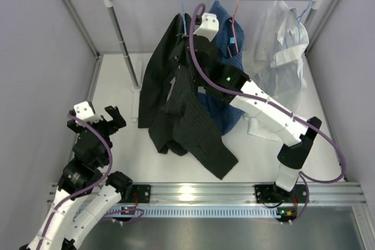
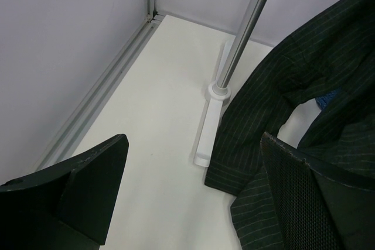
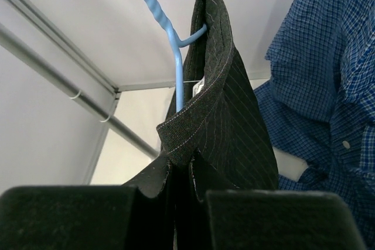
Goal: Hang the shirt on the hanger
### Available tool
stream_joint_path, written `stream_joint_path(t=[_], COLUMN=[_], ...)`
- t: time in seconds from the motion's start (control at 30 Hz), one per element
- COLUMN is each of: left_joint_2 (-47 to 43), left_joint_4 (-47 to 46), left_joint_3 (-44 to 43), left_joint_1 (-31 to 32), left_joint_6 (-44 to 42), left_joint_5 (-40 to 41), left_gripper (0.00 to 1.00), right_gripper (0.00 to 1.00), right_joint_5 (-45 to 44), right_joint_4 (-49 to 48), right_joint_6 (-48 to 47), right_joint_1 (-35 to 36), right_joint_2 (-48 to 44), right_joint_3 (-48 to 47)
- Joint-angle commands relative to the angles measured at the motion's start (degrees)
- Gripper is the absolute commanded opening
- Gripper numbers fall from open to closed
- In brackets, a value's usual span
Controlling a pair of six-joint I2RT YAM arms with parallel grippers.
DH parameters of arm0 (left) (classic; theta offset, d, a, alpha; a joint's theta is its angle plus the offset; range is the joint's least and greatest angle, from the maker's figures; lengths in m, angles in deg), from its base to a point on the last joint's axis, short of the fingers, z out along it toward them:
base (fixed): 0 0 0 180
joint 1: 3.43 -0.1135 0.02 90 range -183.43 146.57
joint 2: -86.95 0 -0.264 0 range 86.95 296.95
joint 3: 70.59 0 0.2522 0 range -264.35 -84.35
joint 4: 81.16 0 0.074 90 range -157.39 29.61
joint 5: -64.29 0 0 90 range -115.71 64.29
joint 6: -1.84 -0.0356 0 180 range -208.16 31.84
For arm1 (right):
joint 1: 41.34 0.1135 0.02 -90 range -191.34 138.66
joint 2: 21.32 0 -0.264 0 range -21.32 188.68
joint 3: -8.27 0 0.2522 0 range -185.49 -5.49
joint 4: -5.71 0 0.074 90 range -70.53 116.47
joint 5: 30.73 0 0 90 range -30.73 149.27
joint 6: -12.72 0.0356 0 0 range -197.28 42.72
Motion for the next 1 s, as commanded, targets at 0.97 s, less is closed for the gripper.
stream_joint_path(t=[0.97], left_joint_2=[2.1], left_joint_4=[-3.5], left_joint_3=[1.1], left_joint_1=[-5.1], left_joint_6=[1.1], left_joint_5=[-9.0], left_gripper=[0.98], right_gripper=[0.0], right_joint_5=[14.2], right_joint_4=[-20.2], right_joint_6=[2.1], right_joint_1=[-5.5], right_joint_2=[0.7], right_joint_3=[6.7])
